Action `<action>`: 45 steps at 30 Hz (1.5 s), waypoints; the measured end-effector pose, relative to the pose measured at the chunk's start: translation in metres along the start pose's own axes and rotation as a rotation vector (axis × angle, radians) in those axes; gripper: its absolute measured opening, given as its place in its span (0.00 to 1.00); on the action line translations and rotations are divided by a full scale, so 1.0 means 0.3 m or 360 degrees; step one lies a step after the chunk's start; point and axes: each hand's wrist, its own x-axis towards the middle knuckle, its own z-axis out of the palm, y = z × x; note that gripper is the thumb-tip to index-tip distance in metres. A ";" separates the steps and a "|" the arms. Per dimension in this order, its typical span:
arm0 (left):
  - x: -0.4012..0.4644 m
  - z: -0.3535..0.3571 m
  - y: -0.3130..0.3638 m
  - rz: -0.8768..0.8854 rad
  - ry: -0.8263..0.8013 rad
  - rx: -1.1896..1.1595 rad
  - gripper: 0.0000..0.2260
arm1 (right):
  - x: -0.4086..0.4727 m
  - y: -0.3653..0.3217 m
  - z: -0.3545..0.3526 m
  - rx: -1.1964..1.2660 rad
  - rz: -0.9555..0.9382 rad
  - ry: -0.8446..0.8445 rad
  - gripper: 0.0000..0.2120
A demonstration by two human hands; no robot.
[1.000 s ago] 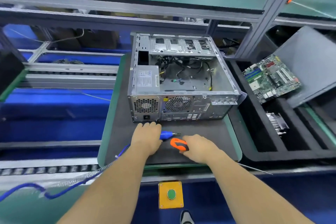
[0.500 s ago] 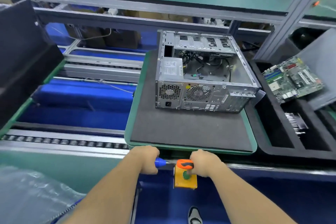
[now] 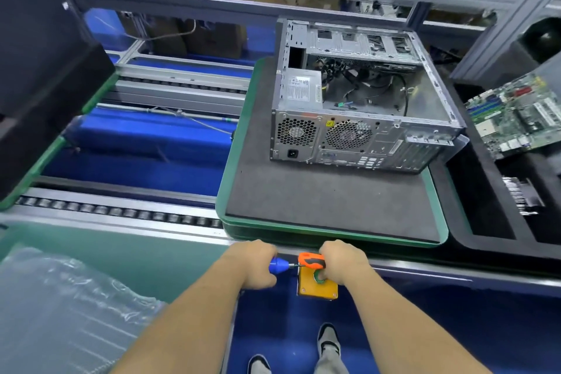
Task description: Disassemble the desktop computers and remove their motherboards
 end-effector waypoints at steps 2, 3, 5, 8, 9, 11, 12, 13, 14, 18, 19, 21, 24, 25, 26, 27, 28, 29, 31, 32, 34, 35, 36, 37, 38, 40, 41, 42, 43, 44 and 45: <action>0.002 -0.006 0.009 -0.0001 0.0000 -0.0007 0.08 | -0.006 -0.020 -0.003 -0.0049 0.0016 0.0065 0.12; 0.000 -0.009 0.014 -0.0001 -0.0013 0.0004 0.08 | -0.016 -0.031 -0.001 -0.0073 0.0016 0.0084 0.12; -0.002 -0.020 0.022 0.0009 -0.0036 0.0044 0.09 | -0.041 -0.044 0.005 -0.0079 -0.0005 0.0114 0.10; 0.000 -0.068 0.033 0.0015 -0.0064 0.0037 0.09 | -0.088 -0.023 -0.016 0.0082 -0.0039 0.0194 0.10; 0.003 -0.090 0.037 0.0007 -0.0059 -0.0002 0.09 | -0.101 -0.006 -0.039 0.0140 -0.0044 0.0246 0.10; 0.010 -0.133 0.051 -0.0003 0.0000 -0.0103 0.08 | -0.128 0.038 -0.096 0.0290 -0.0024 0.0361 0.08; 0.012 -0.151 0.062 -0.0005 0.0044 -0.0167 0.08 | -0.142 0.062 -0.124 0.0376 -0.0005 0.0398 0.07; 0.013 -0.166 0.073 -0.0008 0.0082 -0.0226 0.07 | -0.156 0.087 -0.148 0.0454 0.0013 0.0416 0.07; 0.014 -0.178 0.086 -0.0012 0.0113 -0.0266 0.07 | -0.171 0.112 -0.166 0.0520 0.0030 0.0424 0.08; 0.020 -0.216 0.133 -0.0049 0.0219 -0.0364 0.07 | -0.225 0.219 -0.196 0.0676 0.0107 0.0525 0.05; 0.022 -0.225 0.144 -0.0063 0.0238 -0.0379 0.08 | -0.236 0.245 -0.196 0.0682 0.0141 0.0565 0.05; 0.025 -0.238 0.169 -0.0077 0.0260 -0.0377 0.08 | -0.253 0.295 -0.191 0.0644 0.0215 0.0640 0.06; 0.030 -0.246 0.202 -0.0129 0.0320 -0.0448 0.08 | -0.275 0.343 -0.181 0.0585 0.0256 0.0685 0.08; 0.032 -0.248 0.213 -0.0148 0.0342 -0.0490 0.08 | -0.280 0.354 -0.177 0.0586 0.0253 0.0688 0.11; 0.034 -0.252 0.223 -0.0162 0.0360 -0.0529 0.08 | -0.287 0.361 -0.174 0.0593 0.0251 0.0684 0.12; 0.036 -0.254 0.231 -0.0173 0.0372 -0.0561 0.08 | -0.290 0.368 -0.170 0.0608 0.0247 0.0687 0.13; 0.038 -0.257 0.238 -0.0183 0.0381 -0.0588 0.08 | -0.294 0.374 -0.169 0.0629 0.0248 0.0692 0.14; 0.041 -0.259 0.245 -0.0194 0.0392 -0.0609 0.08 | -0.295 0.382 -0.166 0.0655 0.0242 0.0705 0.14; 0.043 -0.258 0.256 -0.0224 0.0421 -0.0622 0.07 | -0.298 0.393 -0.168 0.0710 0.0247 0.0708 0.12; 0.045 -0.255 0.260 -0.0243 0.0443 -0.0611 0.07 | -0.301 0.399 -0.169 0.0738 0.0260 0.0700 0.12; 0.049 -0.247 0.269 -0.0282 0.0494 -0.0579 0.06 | -0.303 0.413 -0.166 0.0774 0.0263 0.0695 0.12; 0.051 -0.243 0.273 -0.0300 0.0515 -0.0568 0.06 | -0.302 0.419 -0.162 0.0794 0.0248 0.0706 0.13; 0.053 -0.241 0.278 -0.0315 0.0533 -0.0564 0.06 | -0.305 0.424 -0.161 0.0808 0.0244 0.0713 0.13; 0.055 -0.238 0.283 -0.0332 0.0554 -0.0564 0.06 | -0.302 0.430 -0.158 0.0824 0.0240 0.0733 0.12; 0.057 -0.235 0.288 -0.0353 0.0578 -0.0570 0.06 | -0.304 0.428 -0.162 0.0837 0.0257 0.0746 0.10; 0.063 -0.234 0.297 -0.0407 0.0637 -0.0613 0.07 | -0.305 0.419 -0.176 0.0889 0.0294 0.0824 0.05; 0.068 -0.235 0.303 -0.0434 0.0676 -0.0660 0.07 | -0.304 0.413 -0.186 0.0924 0.0304 0.0875 0.01; 0.071 -0.238 0.309 -0.0456 0.0721 -0.0726 0.07 | -0.302 0.403 -0.198 0.0952 0.0312 0.0928 0.04; 0.075 -0.243 0.316 -0.0467 0.0766 -0.0804 0.07 | -0.292 0.398 -0.205 0.0966 0.0294 0.0979 0.07; 0.081 -0.251 0.325 -0.0460 0.0810 -0.0888 0.07 | -0.285 0.391 -0.216 0.0925 0.0290 0.1025 0.08; 0.087 -0.261 0.334 -0.0442 0.0850 -0.0976 0.07 | -0.277 0.385 -0.226 0.0830 0.0278 0.1081 0.07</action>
